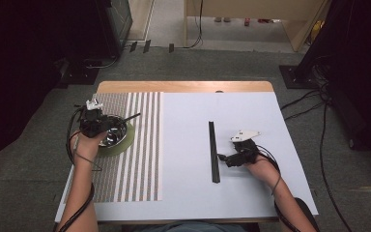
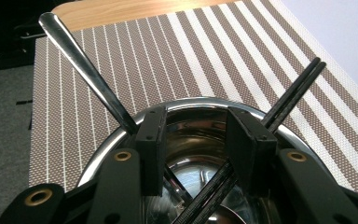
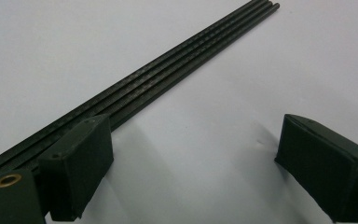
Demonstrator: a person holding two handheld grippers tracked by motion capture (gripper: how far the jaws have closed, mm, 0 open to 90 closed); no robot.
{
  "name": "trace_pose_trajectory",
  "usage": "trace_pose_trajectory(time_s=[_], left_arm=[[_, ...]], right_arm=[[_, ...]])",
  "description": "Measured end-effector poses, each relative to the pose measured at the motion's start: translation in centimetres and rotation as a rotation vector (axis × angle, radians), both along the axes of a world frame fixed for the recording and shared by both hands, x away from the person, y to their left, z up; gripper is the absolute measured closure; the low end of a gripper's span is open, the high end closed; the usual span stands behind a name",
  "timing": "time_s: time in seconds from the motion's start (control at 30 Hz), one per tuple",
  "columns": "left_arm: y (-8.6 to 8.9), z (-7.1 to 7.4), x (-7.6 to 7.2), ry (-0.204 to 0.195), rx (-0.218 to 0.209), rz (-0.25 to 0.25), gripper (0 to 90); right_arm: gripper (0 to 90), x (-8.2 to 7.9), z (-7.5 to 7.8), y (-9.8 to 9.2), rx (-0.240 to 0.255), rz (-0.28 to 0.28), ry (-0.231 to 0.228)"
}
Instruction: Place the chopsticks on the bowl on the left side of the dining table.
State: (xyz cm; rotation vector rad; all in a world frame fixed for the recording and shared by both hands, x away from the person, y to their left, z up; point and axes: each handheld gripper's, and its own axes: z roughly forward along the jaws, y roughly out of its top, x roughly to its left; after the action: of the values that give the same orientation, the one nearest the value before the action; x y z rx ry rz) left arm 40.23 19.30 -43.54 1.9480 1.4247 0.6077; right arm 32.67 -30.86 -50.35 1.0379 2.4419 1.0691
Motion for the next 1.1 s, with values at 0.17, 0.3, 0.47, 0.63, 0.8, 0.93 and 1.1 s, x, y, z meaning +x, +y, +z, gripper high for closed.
trace_pose_trajectory(time_s=[0.17, 0.3, 0.47, 0.63, 0.8, 0.93, 1.1], left_arm=[[-0.19, -0.07, -0.08, 0.007, 0.004, -0.013, 59.2], [-0.46, -0.22, -0.21, 0.017, 0.012, -0.023, 58.9], [-0.7, -0.21, -0.43, 0.02, 0.014, -0.033, 58.5], [-0.79, -0.3, -0.62, 0.027, 0.016, -0.039, 58.3], [-0.73, -0.4, -0.76, 0.035, 0.011, -0.04, 58.2], [-0.72, -0.42, -0.91, 0.039, 0.01, -0.041, 58.2], [-0.73, -0.43, -0.93, 0.043, 0.007, -0.041, 57.8]], right_arm=[[10.2, 0.0, 0.0, 0.0, 0.0, 0.0, 0.0], [10.2, -0.01, 0.01, 0.0, 0.0, -0.001, 0.001], [10.2, -0.01, 0.01, 0.0, 0.001, -0.001, 0.001], [10.2, 0.0, 0.0, 0.0, 0.001, 0.0, 0.0], [10.2, -0.01, 0.01, 0.0, 0.001, -0.001, 0.001], [10.2, -0.01, 0.01, 0.0, 0.001, -0.001, 0.001], [10.2, -0.01, 0.0, 0.0, 0.001, -0.001, 0.001]])
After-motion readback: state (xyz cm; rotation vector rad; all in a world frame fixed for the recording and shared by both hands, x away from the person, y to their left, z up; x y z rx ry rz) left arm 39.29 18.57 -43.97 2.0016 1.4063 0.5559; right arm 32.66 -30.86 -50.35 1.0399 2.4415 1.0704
